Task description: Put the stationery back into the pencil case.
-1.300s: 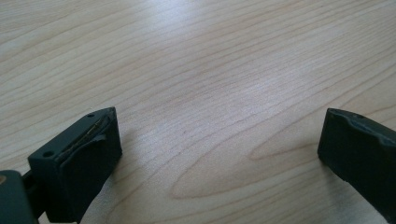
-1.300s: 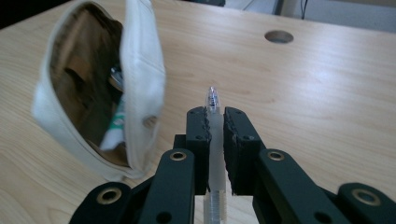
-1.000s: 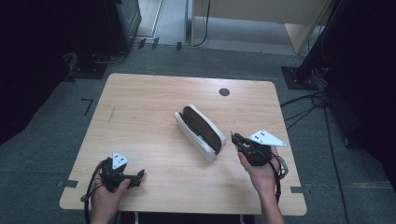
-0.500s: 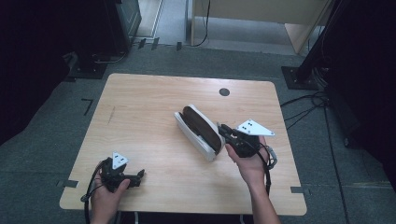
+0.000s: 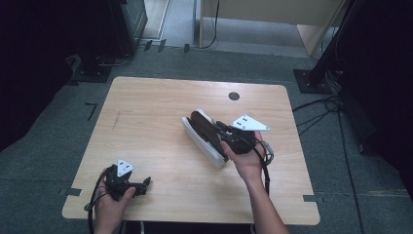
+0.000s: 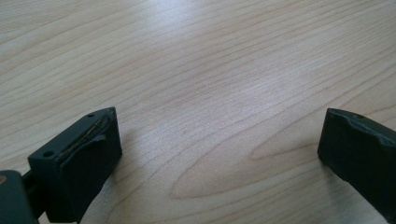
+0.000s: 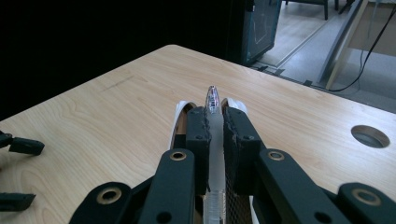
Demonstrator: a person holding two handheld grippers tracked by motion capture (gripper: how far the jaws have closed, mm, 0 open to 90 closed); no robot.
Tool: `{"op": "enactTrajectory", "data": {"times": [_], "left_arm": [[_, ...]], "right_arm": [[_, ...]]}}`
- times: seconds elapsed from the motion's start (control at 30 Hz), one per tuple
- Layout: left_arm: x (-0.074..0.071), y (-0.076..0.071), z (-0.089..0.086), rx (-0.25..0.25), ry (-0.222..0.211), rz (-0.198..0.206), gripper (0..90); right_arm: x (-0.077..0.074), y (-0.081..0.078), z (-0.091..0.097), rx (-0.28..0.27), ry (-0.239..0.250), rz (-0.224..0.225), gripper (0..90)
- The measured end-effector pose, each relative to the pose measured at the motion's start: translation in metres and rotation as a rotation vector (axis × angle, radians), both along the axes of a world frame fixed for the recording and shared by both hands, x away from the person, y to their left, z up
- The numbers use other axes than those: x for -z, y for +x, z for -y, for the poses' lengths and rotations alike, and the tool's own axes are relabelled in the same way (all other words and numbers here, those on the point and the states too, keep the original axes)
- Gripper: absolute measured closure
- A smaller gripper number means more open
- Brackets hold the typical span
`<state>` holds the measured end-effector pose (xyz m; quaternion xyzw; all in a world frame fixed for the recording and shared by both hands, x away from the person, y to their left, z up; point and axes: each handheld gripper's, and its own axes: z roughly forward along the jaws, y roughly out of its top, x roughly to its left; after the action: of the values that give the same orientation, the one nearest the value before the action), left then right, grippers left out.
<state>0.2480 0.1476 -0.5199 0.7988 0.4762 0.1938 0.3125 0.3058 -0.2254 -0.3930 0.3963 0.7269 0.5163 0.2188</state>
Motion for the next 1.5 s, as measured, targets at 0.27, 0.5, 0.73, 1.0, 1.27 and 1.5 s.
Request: {"op": "enactTrajectory", "data": {"times": [0.27, 0.5, 0.73, 1.0, 1.27, 1.5], "left_arm": [[0.0, 0.0, 0.0, 0.001, 0.001, -0.001, 0.0], [0.0, 0.0, 0.0, 0.001, 0.002, -0.001, 0.0], [0.0, 0.0, 0.0, 0.002, 0.003, -0.001, 0.0], [0.0, 0.0, 0.0, 0.002, 0.003, -0.002, 0.0], [0.0, 0.0, 0.0, 0.001, 0.002, -0.001, 0.0], [0.0, 0.0, 0.0, 0.002, 0.003, -0.001, 0.0]], "right_arm": [[0.01, 0.015, -0.012, -0.007, -0.017, 0.033, 81.2], [0.015, 0.017, -0.015, -0.004, -0.046, 0.035, 81.1], [0.02, 0.013, -0.017, -0.01, -0.081, 0.024, 81.1], [0.022, 0.009, -0.014, -0.007, -0.088, 0.02, 80.7], [0.028, 0.012, -0.019, -0.003, -0.126, -0.026, 80.5], [0.03, 0.016, -0.022, 0.0, -0.127, -0.057, 77.0]]}}
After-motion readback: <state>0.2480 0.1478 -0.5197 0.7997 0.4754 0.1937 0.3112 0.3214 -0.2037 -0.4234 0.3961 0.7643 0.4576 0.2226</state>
